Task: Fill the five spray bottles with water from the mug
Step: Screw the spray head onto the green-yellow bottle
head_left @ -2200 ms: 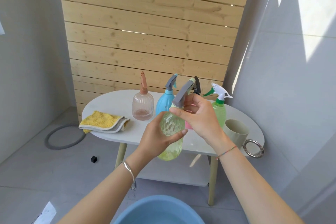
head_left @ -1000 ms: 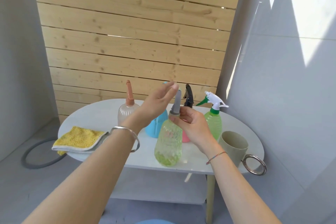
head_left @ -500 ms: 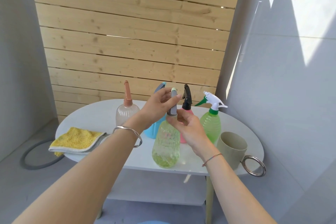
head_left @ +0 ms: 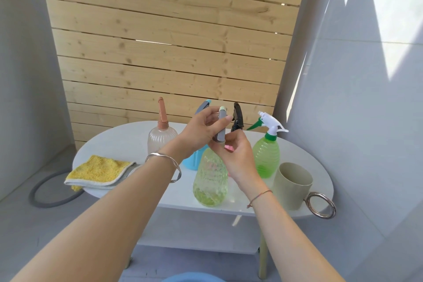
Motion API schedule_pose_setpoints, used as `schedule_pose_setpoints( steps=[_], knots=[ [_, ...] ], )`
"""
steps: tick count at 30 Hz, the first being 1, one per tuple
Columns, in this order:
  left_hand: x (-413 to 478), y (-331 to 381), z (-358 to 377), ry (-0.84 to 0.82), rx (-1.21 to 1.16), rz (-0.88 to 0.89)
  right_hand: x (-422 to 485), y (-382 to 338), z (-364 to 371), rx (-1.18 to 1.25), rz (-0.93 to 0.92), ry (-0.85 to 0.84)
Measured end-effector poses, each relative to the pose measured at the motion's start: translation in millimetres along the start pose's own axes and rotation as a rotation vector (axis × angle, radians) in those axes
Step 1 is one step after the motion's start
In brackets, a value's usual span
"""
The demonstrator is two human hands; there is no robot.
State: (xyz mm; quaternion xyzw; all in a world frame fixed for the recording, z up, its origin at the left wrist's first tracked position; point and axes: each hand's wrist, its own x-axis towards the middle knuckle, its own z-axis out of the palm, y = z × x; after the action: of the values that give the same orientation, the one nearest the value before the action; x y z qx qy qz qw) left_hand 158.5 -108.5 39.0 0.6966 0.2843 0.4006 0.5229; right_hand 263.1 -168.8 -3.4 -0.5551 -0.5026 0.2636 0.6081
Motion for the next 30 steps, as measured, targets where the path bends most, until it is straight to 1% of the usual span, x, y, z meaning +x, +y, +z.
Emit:
schedule_pose_setpoints(
  steps=[1, 3, 4, 5, 6, 8, 9, 10, 11, 14, 15, 16, 17, 20, 21, 22, 25, 26, 30],
  knots=[
    [0, 0, 0, -0.001, -0.003, -0.002, 1, 0, -2, 0.0, 0.011, -0.059],
    [0, 0, -1, -0.005, 0.002, -0.005, 4, 0, -12, 0.071, 0.085, -0.274],
    [0, 0, -2, -0.009, 0.003, -0.007, 4, -2, -17, 0.118, 0.11, -0.343],
    [0, 1, -2, -0.013, 0.0, -0.01, 5, -2, -19, 0.132, 0.105, -0.351],
    [0, 1, -2, -0.015, -0.005, -0.013, 4, -3, -17, 0.103, 0.065, -0.3],
    [1, -2, -2, -0.011, -0.01, -0.015, 3, -3, -5, -0.055, -0.022, -0.11],
    [0, -2, -2, -0.009, -0.012, -0.013, 1, -3, 2, -0.113, -0.037, -0.028],
    [0, -2, -2, -0.01, -0.014, -0.011, 0, -4, 5, -0.126, -0.029, 0.008],
    [0, -2, -2, -0.012, -0.019, -0.01, 1, -4, 4, -0.103, -0.009, -0.012],
    [0, -3, -3, -0.018, -0.023, -0.012, 4, -11, -14, 0.04, 0.073, -0.3],
    [1, -3, -4, -0.022, -0.022, -0.014, 5, -12, -19, 0.073, 0.082, -0.361],
    [2, -3, -4, -0.029, -0.02, -0.019, 5, -12, -22, 0.075, 0.066, -0.365],
    [3, -3, -4, -0.037, -0.018, -0.023, 5, -11, -21, 0.052, 0.031, -0.326],
    [4, -3, -5, -0.043, -0.009, -0.039, 5, -5, -12, -0.11, -0.104, -0.123],
    [5, -3, -5, -0.039, -0.004, -0.042, 5, -4, -11, -0.157, -0.123, -0.092],
    [5, -3, -6, -0.034, 0.006, -0.041, 6, -5, -13, -0.166, -0.111, -0.112],
    [5, -1, -6, -0.042, 0.024, -0.047, 6, -9, -24, -0.005, 0.052, -0.354],
    [5, -1, -6, -0.041, 0.031, -0.051, 7, -9, -27, 0.016, 0.051, -0.364],
    [4, -4, -2, -0.006, 0.04, -0.043, 8, -5, -19, -0.11, -0.1, -0.128]
  ],
)
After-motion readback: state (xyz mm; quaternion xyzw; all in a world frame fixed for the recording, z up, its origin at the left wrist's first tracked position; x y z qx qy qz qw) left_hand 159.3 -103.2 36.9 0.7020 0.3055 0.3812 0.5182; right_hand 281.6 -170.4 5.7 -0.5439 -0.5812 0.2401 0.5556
